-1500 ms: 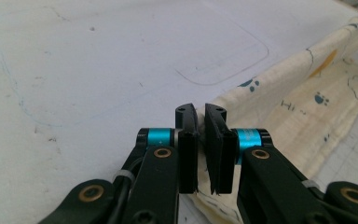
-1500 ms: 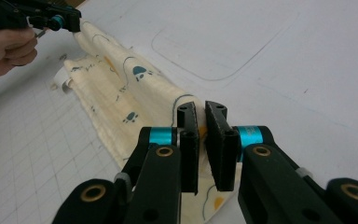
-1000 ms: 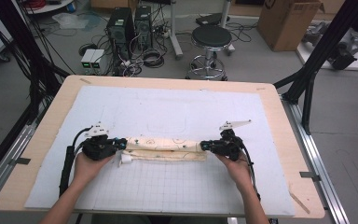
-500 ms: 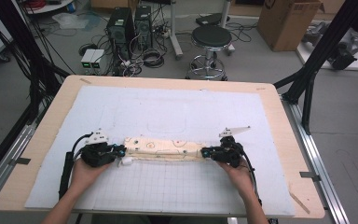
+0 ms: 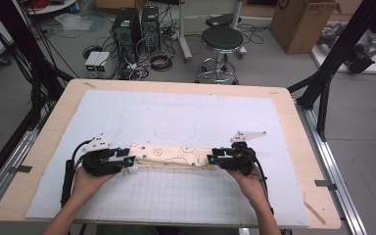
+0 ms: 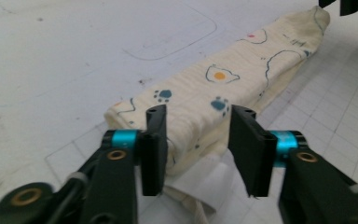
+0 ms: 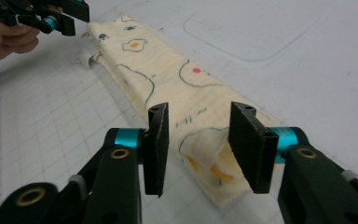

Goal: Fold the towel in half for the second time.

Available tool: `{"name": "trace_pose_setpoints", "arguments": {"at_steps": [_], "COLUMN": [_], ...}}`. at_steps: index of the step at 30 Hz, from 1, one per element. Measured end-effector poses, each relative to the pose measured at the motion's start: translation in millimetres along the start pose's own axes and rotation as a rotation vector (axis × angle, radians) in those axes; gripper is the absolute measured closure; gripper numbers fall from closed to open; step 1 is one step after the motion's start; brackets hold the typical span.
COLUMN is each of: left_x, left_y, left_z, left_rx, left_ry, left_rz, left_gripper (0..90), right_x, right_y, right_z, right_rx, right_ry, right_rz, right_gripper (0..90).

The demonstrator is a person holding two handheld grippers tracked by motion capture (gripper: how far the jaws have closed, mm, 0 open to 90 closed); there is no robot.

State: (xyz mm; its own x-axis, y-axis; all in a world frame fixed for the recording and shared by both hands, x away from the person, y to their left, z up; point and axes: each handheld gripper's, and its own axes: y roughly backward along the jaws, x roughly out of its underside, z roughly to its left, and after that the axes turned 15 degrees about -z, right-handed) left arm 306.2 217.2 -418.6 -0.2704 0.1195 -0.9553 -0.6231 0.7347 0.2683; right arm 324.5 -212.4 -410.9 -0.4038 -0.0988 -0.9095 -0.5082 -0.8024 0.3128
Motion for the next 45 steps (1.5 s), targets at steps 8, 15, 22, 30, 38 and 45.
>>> {"name": "trace_pose_setpoints", "arguments": {"at_steps": [8, 15, 22, 30, 38, 45], "left_x": [-16.6, -23.1, -23.5, -13.4, -0.5, -0.4], "left_y": [-29.0, -41.8, -63.1, -80.5, -74.1, -65.4], "left_z": [-12.4, -15.7, -27.8, -30.1, -20.5, -15.8], "left_rx": [0.016, 0.032, 0.068, 0.057, 0.030, 0.025], "left_ry": [-0.028, -0.042, -0.047, -0.085, -0.088, -0.095], "left_rz": [-0.012, 0.021, 0.047, 0.144, 0.198, 0.202], "left_gripper": [74.3, 79.0, 84.3, 86.2, 86.2, 85.5], "right_x": [-17.5, -25.9, -25.9, -16.3, -2.1, 2.5], "right_y": [-22.3, -20.8, -47.8, -81.0, -87.6, -78.7], "right_z": [5.3, 7.3, 21.4, 28.0, 21.4, 16.1], "right_rx": [0.010, 0.021, -0.040, -0.090, -0.066, -0.040], "right_ry": [0.026, 0.032, 0.059, 0.060, 0.082, 0.100], "right_rz": [0.003, -0.012, 0.035, 0.120, 0.223, 0.240], "right_gripper": [73.0, 75.3, 82.0, 85.7, 85.7, 85.6]}}
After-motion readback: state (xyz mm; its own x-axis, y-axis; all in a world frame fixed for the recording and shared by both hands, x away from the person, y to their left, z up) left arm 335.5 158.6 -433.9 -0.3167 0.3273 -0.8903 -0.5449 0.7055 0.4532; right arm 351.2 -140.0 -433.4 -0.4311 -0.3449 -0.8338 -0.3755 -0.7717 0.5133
